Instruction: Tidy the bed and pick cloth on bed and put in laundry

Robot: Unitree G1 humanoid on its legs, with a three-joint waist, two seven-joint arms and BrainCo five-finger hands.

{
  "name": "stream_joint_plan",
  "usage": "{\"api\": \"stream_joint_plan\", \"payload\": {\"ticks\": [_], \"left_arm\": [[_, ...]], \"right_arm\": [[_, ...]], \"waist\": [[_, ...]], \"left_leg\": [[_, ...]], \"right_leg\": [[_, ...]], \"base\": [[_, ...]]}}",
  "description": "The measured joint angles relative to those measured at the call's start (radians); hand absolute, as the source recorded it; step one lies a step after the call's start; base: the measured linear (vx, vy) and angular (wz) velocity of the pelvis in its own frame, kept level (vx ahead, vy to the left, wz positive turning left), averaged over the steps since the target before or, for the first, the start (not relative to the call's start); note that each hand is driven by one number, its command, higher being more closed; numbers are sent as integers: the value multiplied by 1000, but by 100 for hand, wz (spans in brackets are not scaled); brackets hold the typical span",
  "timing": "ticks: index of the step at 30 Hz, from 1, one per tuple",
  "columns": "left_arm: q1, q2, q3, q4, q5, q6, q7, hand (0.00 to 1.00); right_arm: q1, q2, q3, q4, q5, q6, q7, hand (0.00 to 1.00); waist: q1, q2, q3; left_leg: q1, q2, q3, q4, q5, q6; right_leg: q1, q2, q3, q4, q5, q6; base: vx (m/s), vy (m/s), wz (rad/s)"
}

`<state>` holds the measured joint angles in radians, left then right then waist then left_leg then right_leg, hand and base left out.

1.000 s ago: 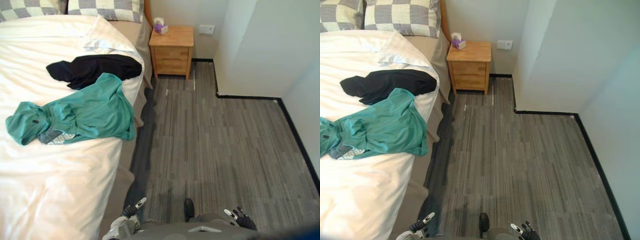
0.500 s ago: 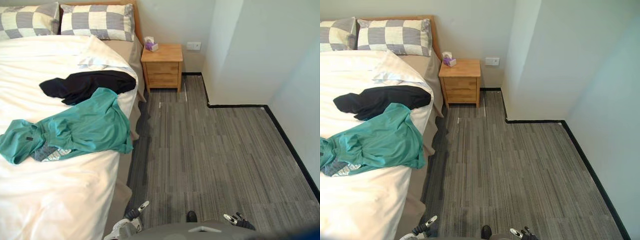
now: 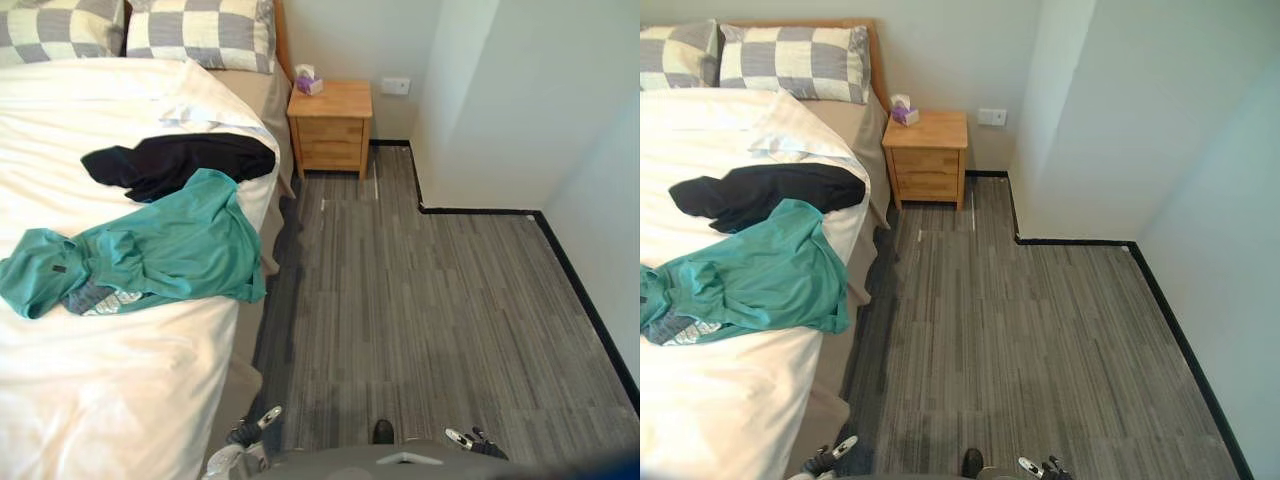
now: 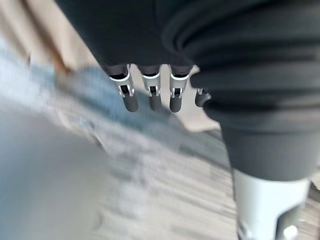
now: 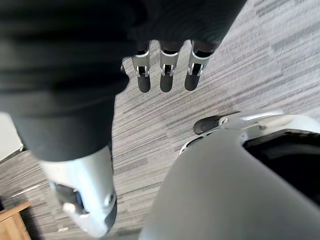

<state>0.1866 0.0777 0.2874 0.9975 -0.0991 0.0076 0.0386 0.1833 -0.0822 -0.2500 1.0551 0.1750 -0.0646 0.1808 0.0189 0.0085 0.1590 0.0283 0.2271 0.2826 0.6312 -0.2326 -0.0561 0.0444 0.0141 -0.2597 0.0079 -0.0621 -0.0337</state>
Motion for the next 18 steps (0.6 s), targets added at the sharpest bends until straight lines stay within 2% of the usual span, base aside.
{"api": "stream_joint_plan", "payload": {"ticks": [1,2,3,4,5,7,9,10,11,13,14,15,16,17,18], "left_arm": [[9,-3,1,0,6,0,2,0],[36,-24,16,-2,9,-17,5,0],[40,-29,15,-2,11,-20,3,0],[39,-34,-3,0,10,-31,0,0],[35,-38,-10,0,8,-35,-17,0],[41,-37,-12,-2,1,-47,-49,0],[43,-35,-11,-3,-3,-62,-66,0],[48,-37,-10,-3,-40,-63,-70,0],[56,-40,-8,-3,-75,-66,-77,0],[74,-52,5,-4,-121,-80,-79,0],[90,-61,18,-1,-128,-90,-84,0],[98,-71,31,-1,-128,-95,-86,0],[114,-67,39,0,-129,-107,-90,0],[116,-55,47,2,-128,-119,-100,0],[116,-50,48,5,-128,-126,-101,0]], "right_arm": [[0,-3,8,-1,0,0,-1,0],[-2,-11,31,-18,-1,0,0,0],[-1,-18,34,-32,-2,0,3,0],[5,-23,34,-61,-1,1,4,0],[10,-28,25,-65,-3,4,5,0],[10,-29,22,-66,-4,4,10,0],[17,-21,17,-69,-5,-10,11,0],[33,-13,4,-76,-24,-32,11,0],[57,-8,-1,-85,-43,-59,10,0],[87,-4,0,-89,-62,-100,10,0],[104,1,-2,-91,-73,-123,7,0],[110,6,-2,-94,-76,-132,6,0],[122,14,-6,-100,-88,-146,6,0],[131,37,-26,-104,-106,-161,5,0],[133,48,-40,-104,-111,-165,6,0]], "waist": [[1,0,0],[7,7,-5],[16,19,-2],[14,21,15],[11,29,11],[25,27,11],[23,22,12],[21,21,12],[16,23,12],[12,27,9],[18,27,6],[21,29,-5],[24,23,-21],[26,1,-35],[24,-9,-41]], "left_leg": [[-18,7,-7,41,17,7],[-76,37,-35,151,90,22],[-99,51,-38,202,118,18],[-141,53,-60,303,105,-2],[-155,43,-62,287,24,2],[-154,11,-13,156,-43,7],[-154,-20,33,-20,-49,2],[-154,-39,54,-138,-36,-1],[-154,-46,72,-229,-11,-2],[-158,-32,94,-312,12,-4],[-151,-24,122,-311,46,7],[-150,-27,141,-307,53,11],[-149,-37,174,-295,47,27],[-139,-62,195,-284,14,52],[-129,-75,200,-283,0,59]], "right_leg": [[3,1,-1,-1,0,0],[19,6,-9,1,-1,-7],[12,-3,-31,45,-20,-21],[-20,-20,-39,137,-68,-25],[-10,-20,-19,137,-77,-19],[5,-36,21,129,-80,-14],[14,-63,45,128,-88,1],[21,-83,54,126,-98,17],[38,-99,58,120,-109,35],[54,-108,79,115,-123,60],[58,-116,102,115,-131,82],[59,-125,110,114,-134,95],[64,-149,112,126,-141,111],[34,-190,111,231,-162,122],[21,-208,111,306,-180,127]], "base": [[24,12,-70],[130,-53,-48],[182,-12,-52],[177,19,-35],[124,64,-37],[180,51,-55],[175,92,-41],[222,190,-20],[188,168,-16],[304,240,-32],[364,272,-54],[391,283,-58],[473,323,-45],[478,302,-32],[414,215,-8]]}}
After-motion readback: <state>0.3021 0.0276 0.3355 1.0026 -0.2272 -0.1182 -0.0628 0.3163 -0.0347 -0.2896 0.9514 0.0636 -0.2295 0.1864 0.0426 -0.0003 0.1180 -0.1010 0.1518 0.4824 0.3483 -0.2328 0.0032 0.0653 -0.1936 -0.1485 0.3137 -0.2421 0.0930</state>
